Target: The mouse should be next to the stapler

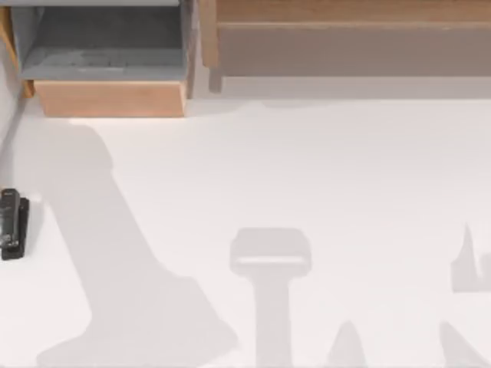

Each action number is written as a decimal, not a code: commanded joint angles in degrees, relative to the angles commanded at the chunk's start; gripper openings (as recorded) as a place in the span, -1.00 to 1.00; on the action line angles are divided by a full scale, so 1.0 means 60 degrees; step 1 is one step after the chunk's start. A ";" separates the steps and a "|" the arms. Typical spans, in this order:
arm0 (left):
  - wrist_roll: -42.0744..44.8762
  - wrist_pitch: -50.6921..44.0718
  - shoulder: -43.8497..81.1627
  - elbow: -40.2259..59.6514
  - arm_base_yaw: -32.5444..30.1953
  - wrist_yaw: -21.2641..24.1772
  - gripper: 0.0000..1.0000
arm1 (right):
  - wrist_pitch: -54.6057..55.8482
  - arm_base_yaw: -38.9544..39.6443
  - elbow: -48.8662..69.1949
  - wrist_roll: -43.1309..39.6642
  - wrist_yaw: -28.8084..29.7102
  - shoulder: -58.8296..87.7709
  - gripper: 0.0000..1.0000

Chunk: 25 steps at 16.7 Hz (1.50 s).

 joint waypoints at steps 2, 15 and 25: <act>0.0000 0.0000 0.0000 0.0000 0.0000 0.0000 -0.21 | 0.0000 0.0000 0.0000 0.0000 0.0000 0.0000 1.00; 0.0000 0.0000 0.0000 0.0000 0.0000 0.0000 -1.00 | 0.0000 0.0000 0.0000 0.0000 0.0000 0.0000 1.00; 0.0774 0.0032 -0.2916 -0.1571 -0.0523 -0.1179 -1.00 | 0.0000 0.0000 0.0000 0.0000 0.0000 0.0000 1.00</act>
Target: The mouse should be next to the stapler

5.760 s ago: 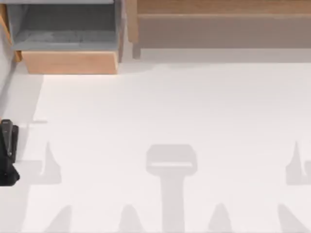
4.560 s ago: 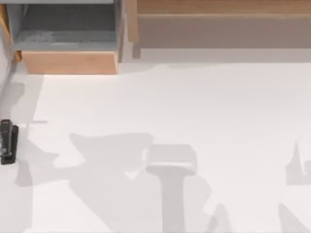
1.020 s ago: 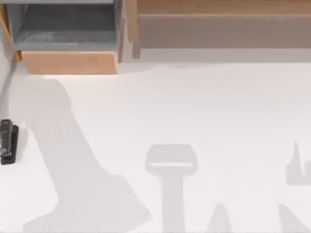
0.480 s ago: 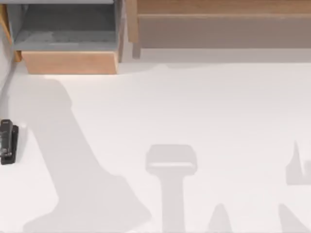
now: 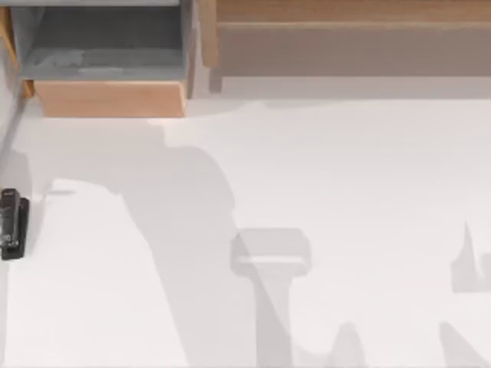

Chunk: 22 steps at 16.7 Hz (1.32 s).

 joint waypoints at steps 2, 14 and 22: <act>0.0067 0.0274 -0.1164 -0.0726 -0.0535 -0.0269 -1.00 | 0.0000 0.0000 0.0000 0.0000 0.0000 0.0000 1.00; -0.1127 0.1778 -0.4552 -0.4904 -0.2944 -0.0692 -1.00 | 0.0000 0.0000 0.0000 0.0000 0.0000 0.0000 1.00; -0.4184 0.2854 -0.4921 -0.7495 -0.4002 -0.0251 -1.00 | 0.0000 0.0000 0.0000 0.0000 0.0000 0.0000 1.00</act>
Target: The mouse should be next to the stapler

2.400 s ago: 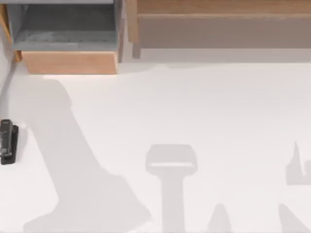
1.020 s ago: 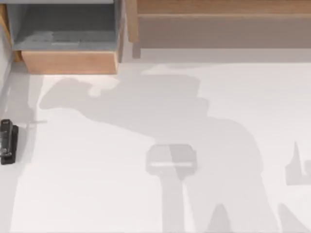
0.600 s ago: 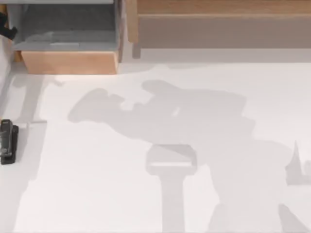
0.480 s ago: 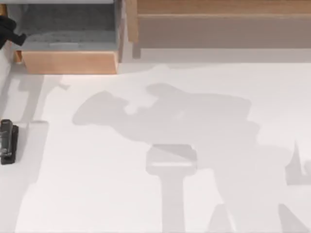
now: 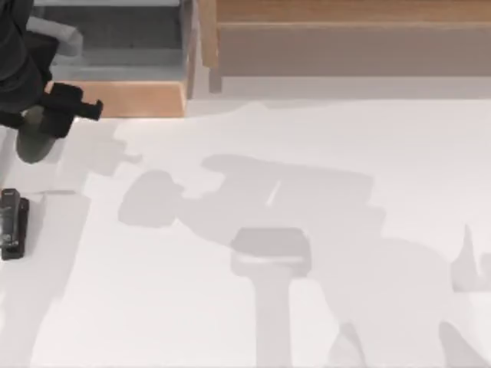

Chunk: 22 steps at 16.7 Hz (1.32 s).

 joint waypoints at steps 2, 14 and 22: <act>-0.1082 0.0367 0.0101 -0.0791 -0.0257 0.0186 -1.00 | 0.0000 0.0000 0.0000 0.0000 0.0000 0.0000 1.00; -0.2988 0.1282 0.0391 -0.2447 -0.0771 0.0650 -1.00 | 0.0000 0.0000 0.0000 0.0000 0.0000 0.0000 1.00; -0.2996 0.1473 0.0280 -0.2372 -0.0791 0.0632 -1.00 | 0.0000 0.0000 0.0000 0.0000 0.0000 0.0000 1.00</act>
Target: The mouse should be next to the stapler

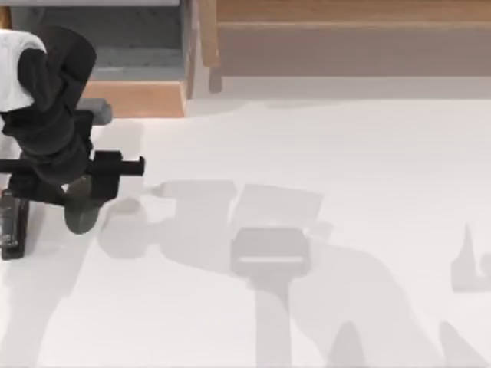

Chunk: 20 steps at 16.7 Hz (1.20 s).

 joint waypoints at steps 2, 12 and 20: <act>-0.0003 0.0078 -0.0035 0.0029 -0.0007 -0.0003 -1.00 | 0.0000 0.0000 0.0000 0.0000 0.0000 0.0000 1.00; -0.0004 0.0371 0.0054 -0.0009 -0.0018 0.0014 -1.00 | 0.0000 0.0000 0.0000 0.0000 0.0000 0.0000 1.00; 0.0002 0.0354 0.0418 -0.0334 -0.0013 0.0033 -1.00 | 0.0000 0.0000 0.0000 0.0000 0.0000 0.0000 1.00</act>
